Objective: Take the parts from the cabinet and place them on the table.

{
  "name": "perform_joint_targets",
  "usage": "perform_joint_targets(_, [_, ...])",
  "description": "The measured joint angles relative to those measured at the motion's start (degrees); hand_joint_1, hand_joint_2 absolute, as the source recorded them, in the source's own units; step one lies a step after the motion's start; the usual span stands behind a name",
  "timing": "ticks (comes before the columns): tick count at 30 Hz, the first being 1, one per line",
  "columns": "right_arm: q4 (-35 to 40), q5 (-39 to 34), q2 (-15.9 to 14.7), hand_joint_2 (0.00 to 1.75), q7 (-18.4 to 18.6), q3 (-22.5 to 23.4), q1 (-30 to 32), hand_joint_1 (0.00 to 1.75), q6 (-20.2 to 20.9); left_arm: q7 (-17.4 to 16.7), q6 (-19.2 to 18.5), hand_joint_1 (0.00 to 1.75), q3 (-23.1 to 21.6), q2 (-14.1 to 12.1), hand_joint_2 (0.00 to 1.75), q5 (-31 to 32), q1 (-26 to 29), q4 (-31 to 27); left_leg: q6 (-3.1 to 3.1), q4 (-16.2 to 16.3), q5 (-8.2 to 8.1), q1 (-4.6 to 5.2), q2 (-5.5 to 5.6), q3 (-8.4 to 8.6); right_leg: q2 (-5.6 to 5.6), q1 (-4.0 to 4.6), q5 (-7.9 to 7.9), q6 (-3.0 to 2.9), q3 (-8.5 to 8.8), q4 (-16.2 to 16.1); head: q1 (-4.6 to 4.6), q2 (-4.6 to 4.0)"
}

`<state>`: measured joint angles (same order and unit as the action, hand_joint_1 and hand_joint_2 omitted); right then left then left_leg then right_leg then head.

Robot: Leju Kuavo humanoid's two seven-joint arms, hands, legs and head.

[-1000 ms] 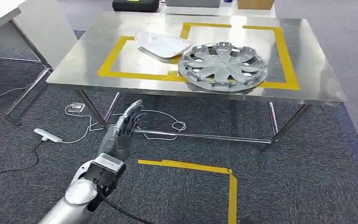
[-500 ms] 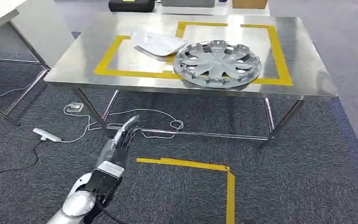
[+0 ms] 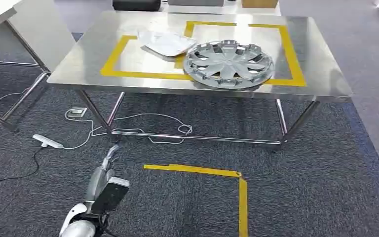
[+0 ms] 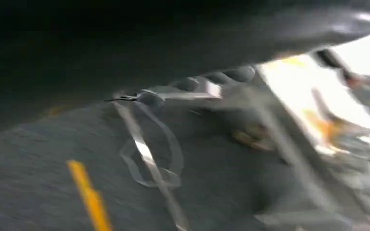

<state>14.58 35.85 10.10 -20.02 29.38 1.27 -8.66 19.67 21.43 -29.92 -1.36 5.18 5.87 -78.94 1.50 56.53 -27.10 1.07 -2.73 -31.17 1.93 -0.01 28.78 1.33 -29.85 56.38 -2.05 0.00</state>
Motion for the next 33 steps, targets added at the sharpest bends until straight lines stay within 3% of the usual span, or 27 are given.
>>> perform_joint_targets(2, [1.1, 0.0, 0.1, 0.0, 1.5, 0.2, 1.2, 0.0, 0.5, -1.1, 3.3, 0.0, 1.3, -0.4, 0.0, 0.2, 1.6, 1.7, -0.37, -0.1, 0.17, -0.11, -0.6, 0.12, -0.69, 0.11, -0.09, -0.29, -0.31, 0.2, -0.11, 0.0])
perform_joint_targets(3, [1.9, 0.0, 0.2, 0.0, 2.3, 0.5, 2.0, 0.0, 0.8, -1.4, 5.0, 0.0, 1.8, -0.5, 0.0, 0.2, 2.3, 2.5, -0.69, 0.0, 0.04, -0.06, -0.76, 0.2, -0.93, -0.13, -0.41, -0.77, -0.27, -0.3, -0.18, 0.0])
perform_joint_targets(4, [3.3, 0.2, 0.7, 0.0, 3.6, 0.6, 2.8, 0.0, 1.4, -1.6, 7.0, 0.0, 3.0, -0.6, 0.0, 0.2, 2.9, 3.8, -1.21, 0.7, -1.05, -0.33, 0.42, -0.07, -1.06, -0.29, -0.72, -1.24, -0.18, -0.4, -0.09, 0.0])
perform_joint_targets(5, [4.4, 0.2, 1.1, 0.0, 4.2, 0.7, 3.4, 0.0, 1.7, -1.6, 8.0, 0.0, 3.8, -0.6, 0.0, 0.2, 3.4, 4.8, -1.52, 3.0, -3.12, -0.5, 1.41, -1.06, -1.37, -0.31, -0.83, -1.44, -0.36, -0.4, 0.15, 0.0])
perform_joint_targets(6, [5.4, 0.3, 1.4, 0.0, 4.7, 0.8, 3.8, 0.0, 2.0, -1.6, 8.7, 0.0, 4.6, -0.6, 0.0, 0.2, 3.9, 5.8, -1.75, 7.3, -5.83, -0.71, 1.87, -2.81, -1.69, -0.27, -0.95, -1.63, -0.59, -0.4, 0.17, 0.0])
perform_joint_targets(8, [8.0, 0.9, 2.2, 0.0, 6.3, 1.0, 4.7, 0.0, 3.3, -2.4, 10.0, 0.0, 5.6, -0.6, 0.0, 2.2, 4.8, 7.9, -1.94, 16.3, -9.65, -0.84, 2.08, -6.62, -2.55, -0.15, -1.17, -1.86, -1.02, -0.4, 0.24, 0.0])
perform_joint_targets(9, [9.3, 1.2, 2.7, 0.0, 7.0, 1.0, 5.4, 0.0, 4.0, -3.2, 10.3, 0.0, 6.0, -0.6, 0.0, 2.4, 5.1, 8.6, -1.93, 17.7, -9.7, -0.85, 2.11, -7.2, -2.89, -0.11, -1.25, -1.86, -1.16, -0.3, 0.22, 0.0])
perform_joint_targets(10, [11.0, 1.5, 3.0, 0.0, 8.1, 1.2, 6.2, 0.0, 4.8, -4.5, 10.3, 0.0, 6.7, -0.6, 0.0, 1.6, 5.1, 9.9, -1.85, 16.6, -8.32, -0.85, 2.16, -6.47, -3.32, -0.09, -1.34, -1.82, -1.23, -0.2, 0.2, 0.0])
perform_joint_targets(11, [12.8, 1.9, 3.5, 0.0, 8.8, 1.5, 6.9, 0.0, 5.5, -5.5, 10.9, 0.0, 7.8, -0.6, 0.0, 1.5, 5.2, 11.4, -1.74, 13.6, -6.15, -0.88, 2.24, -4.75, -3.82, -0.07, -1.38, -1.76, -1.25, -0.2, 0.2, 0.0])
perform_joint_targets(12, [14.3, 2.3, 4.1, 0.0, 9.3, 1.7, 7.5, 0.0, 6.1, -5.7, 11.5, 0.0, 9.0, -0.5, 0.0, 2.0, 5.3, 13.6, -1.59, 8.3, -3.31, -0.97, 2.86, -1.89, -4.47, -0.08, -1.45, -1.65, -1.25, -0.1, 0.17, 0.0])
perform_joint_targets(13, [15.9, 2.7, 4.6, 0.0, 9.6, 2.1, 7.9, 0.0, 6.6, -5.8, 11.7, 0.0, 10.1, -0.5, 0.0, 2.3, 5.2, 16.0, -1.42, 3.7, -1.36, -1.06, 4.23, 0.69, -5.03, -0.08, -1.52, -1.55, -1.24, 0.0, 0.2, 0.0])
perform_joint_targets(14, [17.0, 3.1, 5.0, 0.0, 9.8, 2.4, 8.1, 0.0, 6.9, -5.8, 11.5, 0.0, 11.5, -0.5, 0.0, 2.0, 5.1, 18.8, -1.18, 1.2, -1.59, -1.14, 6.51, 1.81, -5.61, 0.19, -1.56, -1.33, -1.46, 0.2, 0.22, 0.0])
perform_joint_targets(17, [19.6, 4.2, 6.0, 0.0, 10.1, 3.7, 8.6, 0.0, 7.2, -6.8, 8.7, 0.0, 16.5, 0.3, 0.0, -1.0, 5.4, 26.8, -0.9, 0.3, -1.88, -0.98, 5.43, 1.9, -7.26, -0.16, -2.15, -0.41, -2.51, 0.4, 0.24, 0.0])
perform_joint_targets(18, [20.1, 4.5, 6.2, 0.0, 10.1, 4.1, 9.0, 0.0, 7.2, -6.9, 7.7, 0.0, 18.0, 0.5, 0.0, -2.0, 5.4, 28.9, -0.4, 0.0, -1.53, -1.06, 4.95, 1.92, -7.69, -0.09, -2.3, 0.03, -2.86, 0.3, 0.15, 0.0])
perform_joint_targets(19, [20.5, 4.7, 6.2, 0.0, 10.1, 4.6, 9.4, 0.0, 7.2, -6.9, 7.1, 0.0, 19.4, 0.9, 0.0, -2.6, 5.3, 31.0, 0.1, -0.5, -1.15, -1.34, 4.25, 1.97, -6.23, -0.14, -1.67, 0.08, -3.35, 1.1, 0.2, 0.0])
perform_joint_targets(20, [21.0, 5.1, 6.5, 0.0, 10.1, 5.0, 9.6, 0.0, 7.2, -6.8, 6.7, 0.0, 20.8, 1.3, 0.0, -3.5, 5.3, 33.2, 0.26, -0.5, -1.09, -1.28, 3.94, 1.85, -3.92, -0.02, -0.04, 0.31, -4.13, 2.9, -0.13, 0.0])
perform_joint_targets(21, [21.3, 5.4, 6.5, 0.0, 10.2, 5.2, 9.5, 0.0, 7.3, -6.8, 6.6, 0.0, 22.2, 1.7, 0.0, -4.1, 5.2, 35.5, 0.41, -0.4, -1.04, -1.18, 3.31, 1.74, -3.05, -0.1, 2.42, 0.54, -5.88, 6.9, -0.55, 0.0])
perform_joint_targets(23, [21.8, 5.6, 6.7, 0.0, 10.2, 5.8, 9.3, 0.0, 7.3, -6.9, 6.5, 0.0, 24.8, 2.5, 0.0, -4.7, 5.3, 39.8, 0.43, -0.4, -1.03, -1.03, 1.67, 1.53, -2.54, -0.17, 6.46, 0.89, -9.64, 15.5, -0.44, 0.0])
perform_joint_targets(24, [22.0, 5.7, 6.8, 0.0, 10.3, 6.0, 9.4, 0.0, 7.4, -6.9, 6.5, 0.0, 26.1, 2.8, 0.0, -4.8, 5.2, 41.6, 0.43, -0.3, -1.03, -0.96, 0.87, 1.4, -2.43, -0.17, 7.12, 1.03, -10.55, 18.1, -0.48, 0.0])
perform_joint_targets(25, [22.1, 5.8, 6.8, 0.0, 10.3, 6.3, 9.6, 0.0, 7.4, -7.1, 6.6, 0.0, 27.0, 3.0, 0.0, -4.8, 5.2, 42.8, 0.43, -0.3, -1.03, -0.89, 0.31, 1.33, -2.35, -0.17, 6.23, 1.05, -9.79, 17.4, -0.48, 0.0])
perform_joint_targets(26, [22.2, 5.9, 6.8, 0.0, 10.4, 6.4, 9.8, 0.0, 7.4, -7.7, 6.8, 0.0, 27.5, 3.2, 0.0, -4.4, 5.0, 43.7, 0.43, -0.3, -1.03, -0.82, -0.17, 1.34, -2.22, -0.17, 4.57, 0.95, -7.97, 14.6, -0.48, 0.0])
perform_joint_targets(27, [22.4, 6.2, 6.8, 0.0, 10.4, 6.6, 9.9, 0.0, 7.5, -8.6, 7.1, 0.0, 28.0, 3.3, 0.0, -3.7, 4.8, 44.9, 0.42, -0.3, -1.04, -0.74, -0.57, 1.36, -1.82, -0.14, 2.37, 0.72, -5.03, 9.7, -0.5, 0.0])
perform_joint_targets(28, [22.5, 6.4, 6.8, 0.0, 10.5, 6.8, 9.9, 0.0, 7.5, -9.2, 7.4, 0.0, 28.2, 3.5, 0.0, -3.0, 4.5, 45.7, 0.4, -0.3, -1.04, -0.68, -1.01, 1.5, -0.8, -0.06, 0.47, 0.38, -1.81, 4.3, -0.48, 0.0])
perform_joint_targets(29, [22.8, 6.6, 7.0, 0.0, 10.6, 6.9, 9.7, 0.0, 7.6, -10.1, 7.8, 0.0, 28.5, 3.6, 0.0, -2.2, 4.4, 46.5, 0.32, -0.3, -1.09, -0.45, -1.44, 1.68, 1.78, 0.23, 0.77, 0.11, 0.38, 0.2, -0.48, 0.0])
perform_joint_targets(31, [23.6, 7.3, 7.5, 0.0, 10.8, 7.7, 9.4, 0.0, 7.8, -11.6, 8.5, 0.0, 29.4, 3.7, 0.0, -0.3, 4.6, 48.1, -0.35, -0.1, -1.19, -0.24, -2.28, 1.57, 0.83, 0.5, 0.49, -0.58, 0.84, -0.1, -0.2, 0.0])
perform_joint_targets(33, [24.0, 8.0, 7.9, 0.0, 11.4, 8.5, 10.0, 0.0, 8.2, -12.6, 8.6, 0.0, 29.9, 3.9, 0.0, 1.3, 4.8, 48.8, -0.77, -0.1, -1.19, -0.34, -3.33, 1.94, -0.14, 0.58, 0.31, -1.01, -0.05, -0.2, -0.24, 0.0])
